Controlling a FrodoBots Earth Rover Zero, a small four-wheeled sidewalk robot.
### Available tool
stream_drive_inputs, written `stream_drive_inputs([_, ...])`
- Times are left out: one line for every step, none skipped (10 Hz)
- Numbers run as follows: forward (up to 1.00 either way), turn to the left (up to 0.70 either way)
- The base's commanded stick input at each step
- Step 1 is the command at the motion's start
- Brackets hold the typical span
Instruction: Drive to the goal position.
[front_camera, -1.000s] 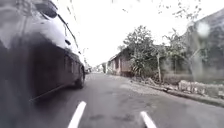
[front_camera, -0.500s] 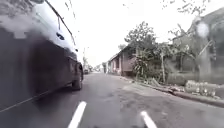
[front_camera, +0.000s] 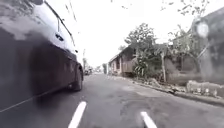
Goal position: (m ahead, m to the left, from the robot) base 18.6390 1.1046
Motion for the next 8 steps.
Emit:
stream_drive_inputs([0.7,0.0])
stream_drive_inputs([0.7,0.0])
stream_drive_inputs([0.7,0.0])
stream_drive_inputs([0.7,0.0])
stream_drive_inputs([0.7,0.0])
stream_drive_inputs([0.7,0.0])
stream_drive_inputs([0.7,0.0])
stream_drive_inputs([0.7,0.0])
